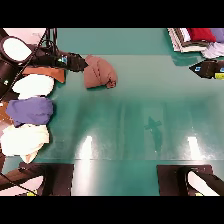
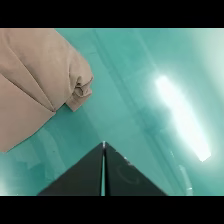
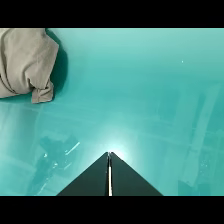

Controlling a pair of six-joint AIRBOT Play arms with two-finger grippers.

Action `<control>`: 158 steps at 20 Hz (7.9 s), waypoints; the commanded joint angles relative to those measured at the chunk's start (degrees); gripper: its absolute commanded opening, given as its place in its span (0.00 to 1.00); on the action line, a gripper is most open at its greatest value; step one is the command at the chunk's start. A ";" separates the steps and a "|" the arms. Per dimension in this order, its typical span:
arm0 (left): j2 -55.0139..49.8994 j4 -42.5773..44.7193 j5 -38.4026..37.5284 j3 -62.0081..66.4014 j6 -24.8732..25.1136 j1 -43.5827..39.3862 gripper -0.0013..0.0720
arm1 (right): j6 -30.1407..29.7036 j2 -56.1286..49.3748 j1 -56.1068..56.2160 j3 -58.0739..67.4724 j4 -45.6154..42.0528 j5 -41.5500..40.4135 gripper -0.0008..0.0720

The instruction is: Fold the shirts.

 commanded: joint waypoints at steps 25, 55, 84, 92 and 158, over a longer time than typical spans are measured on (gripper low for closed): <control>-18.01 2.75 12.50 0.26 -9.07 4.39 0.84 | 0.00 0.02 0.07 -0.02 0.44 2.64 0.03; 1.49 -4.57 -7.78 27.50 3.67 -13.51 0.05 | 0.02 -0.42 -5.11 25.79 0.35 5.44 0.03; -9.40 -1.66 -8.17 -1.70 -1.14 4.04 1.00 | 0.07 -2.12 -5.14 29.05 0.39 14.62 0.03; -3.08 2.43 -21.16 -8.44 -4.61 7.56 0.98 | 0.04 -2.21 -5.14 29.05 -0.07 15.96 0.03; 9.03 2.60 -16.11 -12.92 -1.03 13.00 0.05 | -0.98 -31.43 22.23 1.62 0.02 1.40 0.63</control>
